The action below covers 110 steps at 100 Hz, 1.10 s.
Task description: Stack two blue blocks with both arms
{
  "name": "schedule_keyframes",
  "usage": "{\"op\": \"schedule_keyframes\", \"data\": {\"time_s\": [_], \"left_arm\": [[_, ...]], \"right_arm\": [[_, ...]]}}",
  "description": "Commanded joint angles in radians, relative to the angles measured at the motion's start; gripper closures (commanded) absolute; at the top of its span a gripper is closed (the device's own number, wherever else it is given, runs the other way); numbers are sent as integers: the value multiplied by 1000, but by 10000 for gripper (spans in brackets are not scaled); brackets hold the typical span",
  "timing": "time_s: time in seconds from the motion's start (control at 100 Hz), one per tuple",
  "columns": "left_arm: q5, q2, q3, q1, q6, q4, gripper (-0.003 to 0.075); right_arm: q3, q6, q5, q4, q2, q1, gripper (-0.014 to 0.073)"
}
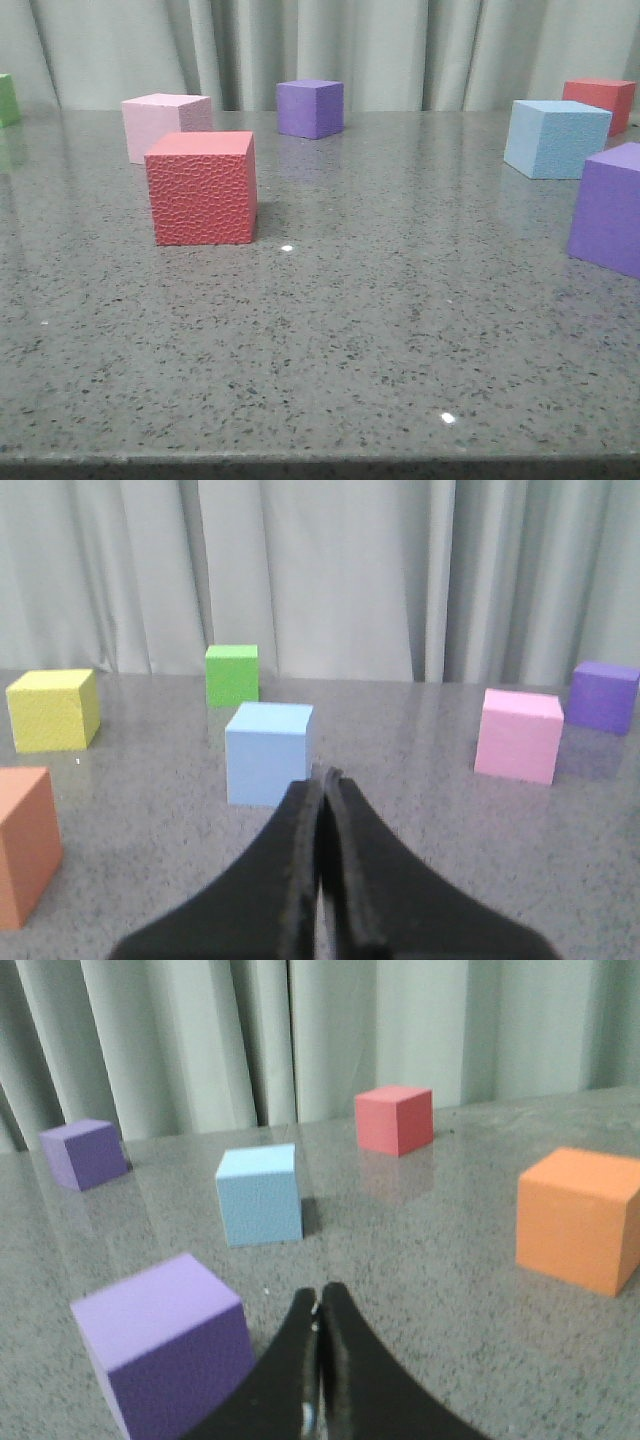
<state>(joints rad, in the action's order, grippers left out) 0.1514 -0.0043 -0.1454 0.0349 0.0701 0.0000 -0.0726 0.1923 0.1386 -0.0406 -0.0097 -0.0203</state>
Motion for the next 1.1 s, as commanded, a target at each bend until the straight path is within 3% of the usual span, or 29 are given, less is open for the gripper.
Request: {"op": "schedule_keyframes", "data": {"time_s": [0.0,0.19,0.55,0.69,0.83,1.0,1.09], "left_arm": [[-12,40,-117,2,2,0,739],[97,171,-293,2,2,-5,739],[145,415,-513,2,2,0,738],[159,499,-565,2,2,0,725],[154,551,-595,2,2,21,582],[132,568,-601,2,2,25,268],[136,571,-603,2,2,25,138]], "right_arm": [[-111,-7,4,-12,-12,3,698],[-296,-7,231,-10,41,3,698],[-555,-9,344,-7,355,3,690],[-634,-17,394,-6,489,3,625],[-690,-43,398,-6,578,3,470],[-735,-51,403,-4,629,3,185],[-748,-51,415,-4,645,3,26]]}}
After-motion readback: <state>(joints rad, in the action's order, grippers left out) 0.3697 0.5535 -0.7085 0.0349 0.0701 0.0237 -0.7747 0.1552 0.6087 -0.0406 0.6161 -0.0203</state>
